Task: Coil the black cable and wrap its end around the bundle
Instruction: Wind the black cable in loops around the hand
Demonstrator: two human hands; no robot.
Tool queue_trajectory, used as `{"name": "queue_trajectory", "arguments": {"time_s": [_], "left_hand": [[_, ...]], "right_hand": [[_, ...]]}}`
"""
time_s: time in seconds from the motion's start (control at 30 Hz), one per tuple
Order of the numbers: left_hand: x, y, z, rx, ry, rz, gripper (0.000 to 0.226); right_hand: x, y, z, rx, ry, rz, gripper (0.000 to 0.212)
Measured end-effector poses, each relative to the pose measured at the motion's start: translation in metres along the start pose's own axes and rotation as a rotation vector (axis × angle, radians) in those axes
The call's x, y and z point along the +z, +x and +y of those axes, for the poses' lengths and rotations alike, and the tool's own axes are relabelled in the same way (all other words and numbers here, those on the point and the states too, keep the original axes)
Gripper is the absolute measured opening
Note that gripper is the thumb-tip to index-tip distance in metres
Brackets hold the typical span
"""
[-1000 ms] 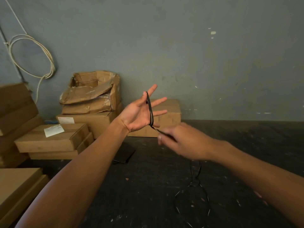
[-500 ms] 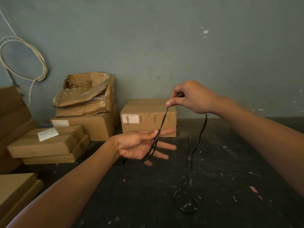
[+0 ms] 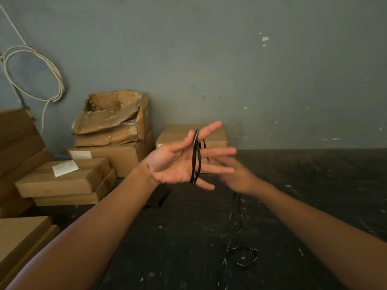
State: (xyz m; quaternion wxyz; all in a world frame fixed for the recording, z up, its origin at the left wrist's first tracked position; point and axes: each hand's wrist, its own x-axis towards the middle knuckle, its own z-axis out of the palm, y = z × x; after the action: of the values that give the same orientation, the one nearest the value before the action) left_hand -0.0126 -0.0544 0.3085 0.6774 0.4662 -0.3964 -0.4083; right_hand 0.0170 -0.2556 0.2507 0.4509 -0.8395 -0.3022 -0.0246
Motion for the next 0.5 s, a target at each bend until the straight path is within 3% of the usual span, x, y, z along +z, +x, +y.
{"name": "queue_trajectory", "arguments": {"time_s": [0.17, 0.33, 0.5], "left_hand": [[-0.013, 0.001, 0.018, 0.092, -0.018, 0.106, 0.051], [-0.031, -0.005, 0.021, 0.14, -0.03, 0.222, 0.05], [-0.043, -0.011, 0.014, 0.195, -0.061, 0.459, 0.048]], "right_hand": [[0.052, -0.025, 0.0, 0.054, -0.119, -0.217, 0.026], [0.066, -0.038, -0.028, -0.055, -0.155, -0.324, 0.028], [0.061, -0.041, -0.047, -0.106, -0.275, -0.4, 0.031]]}}
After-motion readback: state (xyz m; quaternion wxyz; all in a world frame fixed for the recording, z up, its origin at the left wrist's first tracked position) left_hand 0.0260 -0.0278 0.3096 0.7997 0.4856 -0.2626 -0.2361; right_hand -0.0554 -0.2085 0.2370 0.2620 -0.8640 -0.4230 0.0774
